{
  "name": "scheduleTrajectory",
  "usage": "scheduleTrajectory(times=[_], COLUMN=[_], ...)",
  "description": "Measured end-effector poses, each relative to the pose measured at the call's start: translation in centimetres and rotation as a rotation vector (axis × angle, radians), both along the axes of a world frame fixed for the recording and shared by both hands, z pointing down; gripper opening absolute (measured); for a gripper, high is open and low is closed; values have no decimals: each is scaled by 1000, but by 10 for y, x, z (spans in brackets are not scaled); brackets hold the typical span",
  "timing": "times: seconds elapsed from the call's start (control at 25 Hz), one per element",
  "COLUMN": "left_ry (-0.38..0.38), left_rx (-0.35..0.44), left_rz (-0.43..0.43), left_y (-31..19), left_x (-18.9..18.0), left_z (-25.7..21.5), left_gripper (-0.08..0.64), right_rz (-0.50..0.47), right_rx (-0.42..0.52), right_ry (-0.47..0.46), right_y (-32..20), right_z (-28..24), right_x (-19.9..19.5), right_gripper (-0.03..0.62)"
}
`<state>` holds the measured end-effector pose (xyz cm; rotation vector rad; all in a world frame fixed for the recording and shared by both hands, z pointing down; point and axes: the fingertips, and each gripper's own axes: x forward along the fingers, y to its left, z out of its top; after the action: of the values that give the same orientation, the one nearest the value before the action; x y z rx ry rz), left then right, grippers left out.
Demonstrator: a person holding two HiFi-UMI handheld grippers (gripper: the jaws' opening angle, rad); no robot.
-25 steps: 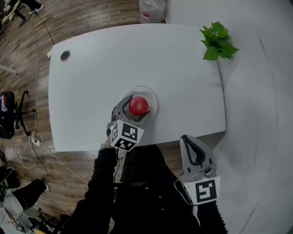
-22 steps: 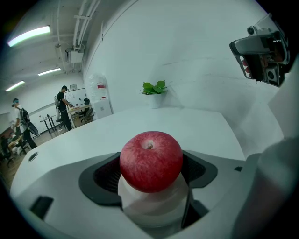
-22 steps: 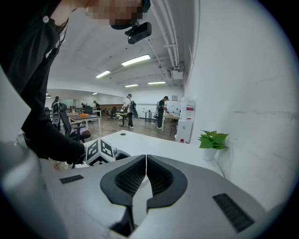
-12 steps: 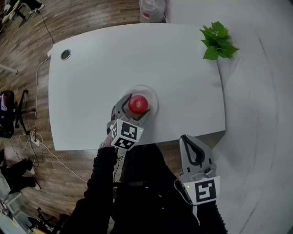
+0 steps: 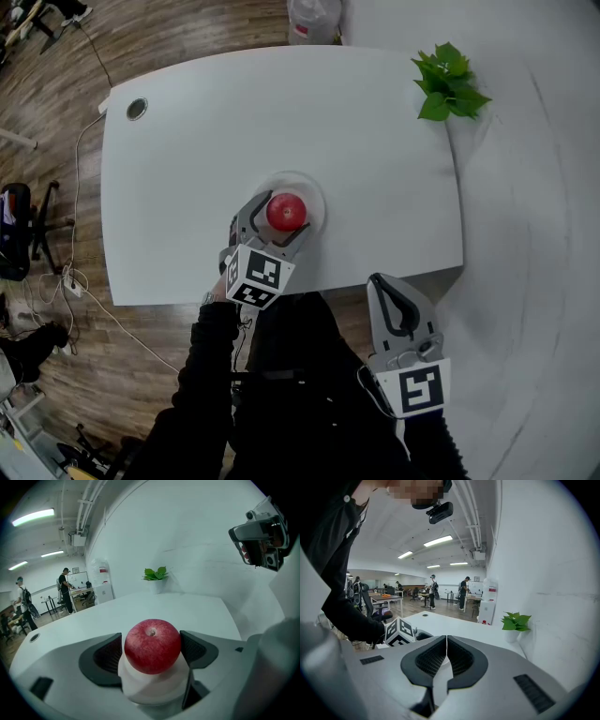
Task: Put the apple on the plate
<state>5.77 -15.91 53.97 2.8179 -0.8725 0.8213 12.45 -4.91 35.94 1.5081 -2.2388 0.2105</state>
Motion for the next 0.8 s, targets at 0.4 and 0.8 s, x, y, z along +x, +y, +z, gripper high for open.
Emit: scheduleTrajectory(times=[0.4,0.8], left_ry=[32,67], left_rx=[22,44], left_rz=[-23,-43], left_y=[1,2], left_x=[-4,-9], left_z=[-11,-32], left_gripper=[374,374], right_rz=[-19,-36], right_rx=[4,24], right_ry=[4,-2], right_y=[1,-6], right_z=[0,-7], right_x=[-3,-7], right_gripper=[41,41])
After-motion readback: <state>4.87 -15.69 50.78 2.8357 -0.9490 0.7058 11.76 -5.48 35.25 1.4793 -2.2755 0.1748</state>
